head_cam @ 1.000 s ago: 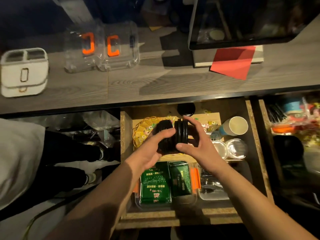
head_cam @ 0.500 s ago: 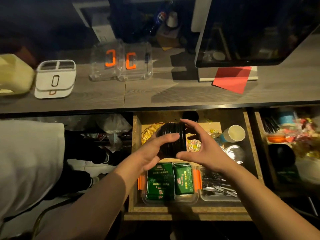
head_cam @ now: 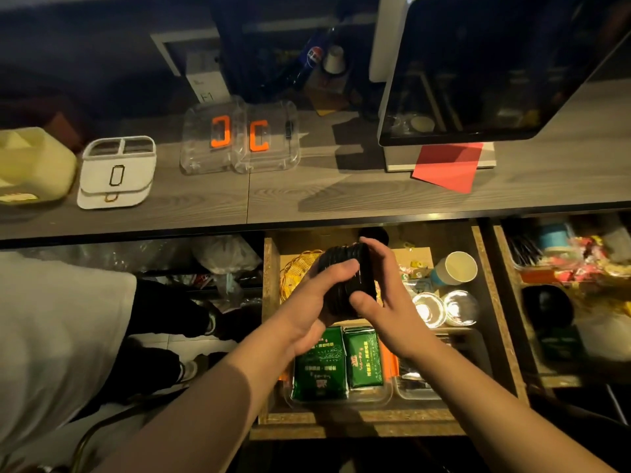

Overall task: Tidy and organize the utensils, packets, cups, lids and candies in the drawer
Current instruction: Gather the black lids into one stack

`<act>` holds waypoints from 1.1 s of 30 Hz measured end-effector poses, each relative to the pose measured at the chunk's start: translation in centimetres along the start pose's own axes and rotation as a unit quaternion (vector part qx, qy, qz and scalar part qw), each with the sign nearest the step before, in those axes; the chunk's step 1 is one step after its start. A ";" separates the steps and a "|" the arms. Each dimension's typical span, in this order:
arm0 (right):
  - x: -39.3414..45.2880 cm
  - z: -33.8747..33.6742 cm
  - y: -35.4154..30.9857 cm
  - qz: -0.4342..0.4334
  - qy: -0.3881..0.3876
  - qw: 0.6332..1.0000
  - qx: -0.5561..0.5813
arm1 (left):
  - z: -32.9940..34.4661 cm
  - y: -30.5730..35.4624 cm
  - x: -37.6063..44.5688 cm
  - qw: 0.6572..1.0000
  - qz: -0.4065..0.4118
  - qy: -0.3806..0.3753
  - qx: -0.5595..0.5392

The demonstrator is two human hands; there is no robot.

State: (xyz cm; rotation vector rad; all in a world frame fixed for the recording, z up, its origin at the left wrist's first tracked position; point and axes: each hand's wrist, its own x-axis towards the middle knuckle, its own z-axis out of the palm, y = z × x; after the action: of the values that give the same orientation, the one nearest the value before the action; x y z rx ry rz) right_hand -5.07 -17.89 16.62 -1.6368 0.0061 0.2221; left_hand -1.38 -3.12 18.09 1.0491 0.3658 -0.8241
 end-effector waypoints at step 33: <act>2.4 2.3 2.0 -0.014 -0.016 0.994 -0.106 | -2.2 -0.7 1.7 0.999 0.000 0.020 -0.029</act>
State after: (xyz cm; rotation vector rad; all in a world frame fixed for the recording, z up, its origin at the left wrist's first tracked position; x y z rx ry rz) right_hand -3.36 -15.51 14.11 -1.8435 -0.0666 0.2340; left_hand -0.54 -2.06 15.55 1.0125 0.4213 -0.7889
